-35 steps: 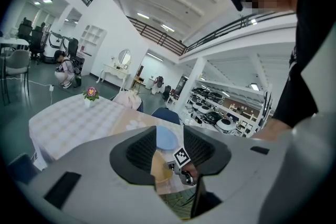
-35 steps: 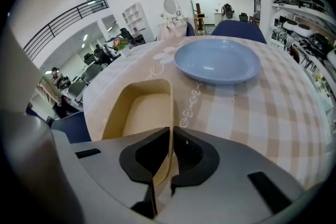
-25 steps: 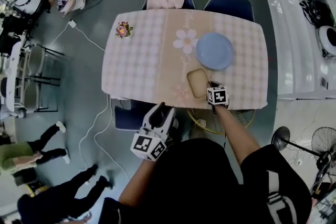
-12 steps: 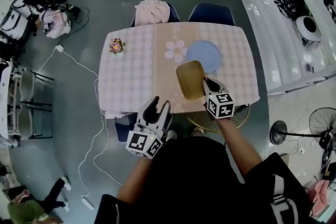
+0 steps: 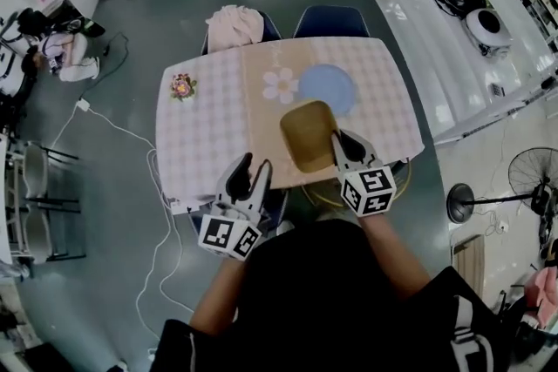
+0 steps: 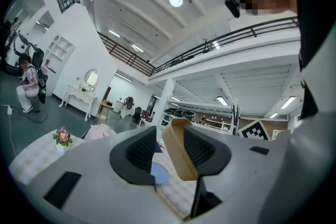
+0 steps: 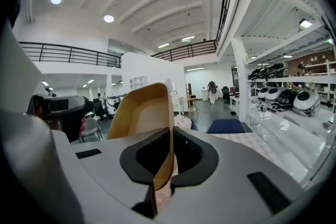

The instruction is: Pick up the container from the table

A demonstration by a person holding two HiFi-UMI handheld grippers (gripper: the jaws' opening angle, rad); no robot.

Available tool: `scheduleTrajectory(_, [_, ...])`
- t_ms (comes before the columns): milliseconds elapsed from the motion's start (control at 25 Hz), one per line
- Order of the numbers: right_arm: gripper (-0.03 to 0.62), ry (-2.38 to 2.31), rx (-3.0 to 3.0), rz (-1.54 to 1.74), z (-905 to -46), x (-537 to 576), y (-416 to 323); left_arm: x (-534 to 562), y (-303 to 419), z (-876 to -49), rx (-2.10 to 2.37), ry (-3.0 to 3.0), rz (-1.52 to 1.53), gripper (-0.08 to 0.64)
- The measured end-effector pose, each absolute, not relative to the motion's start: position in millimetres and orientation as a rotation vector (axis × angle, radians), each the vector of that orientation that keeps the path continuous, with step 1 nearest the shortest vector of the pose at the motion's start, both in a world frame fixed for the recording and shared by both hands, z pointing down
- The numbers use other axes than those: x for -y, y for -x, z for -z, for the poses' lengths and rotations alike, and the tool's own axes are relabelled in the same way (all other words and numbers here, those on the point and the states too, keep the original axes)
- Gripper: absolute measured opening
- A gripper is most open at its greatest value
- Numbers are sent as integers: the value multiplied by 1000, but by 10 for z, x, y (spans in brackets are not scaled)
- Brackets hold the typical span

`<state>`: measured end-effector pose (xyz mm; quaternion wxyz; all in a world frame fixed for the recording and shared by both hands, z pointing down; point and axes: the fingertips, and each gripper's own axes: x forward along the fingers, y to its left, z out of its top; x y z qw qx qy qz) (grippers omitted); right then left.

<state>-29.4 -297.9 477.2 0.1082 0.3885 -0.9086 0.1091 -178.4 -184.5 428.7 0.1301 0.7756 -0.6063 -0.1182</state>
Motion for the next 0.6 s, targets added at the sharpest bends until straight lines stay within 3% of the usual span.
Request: scheduleTrajectory(600, [12,-1225,2669,-385,-4689,2819,218,1710,1652,-4294,1711,-2340,282,141])
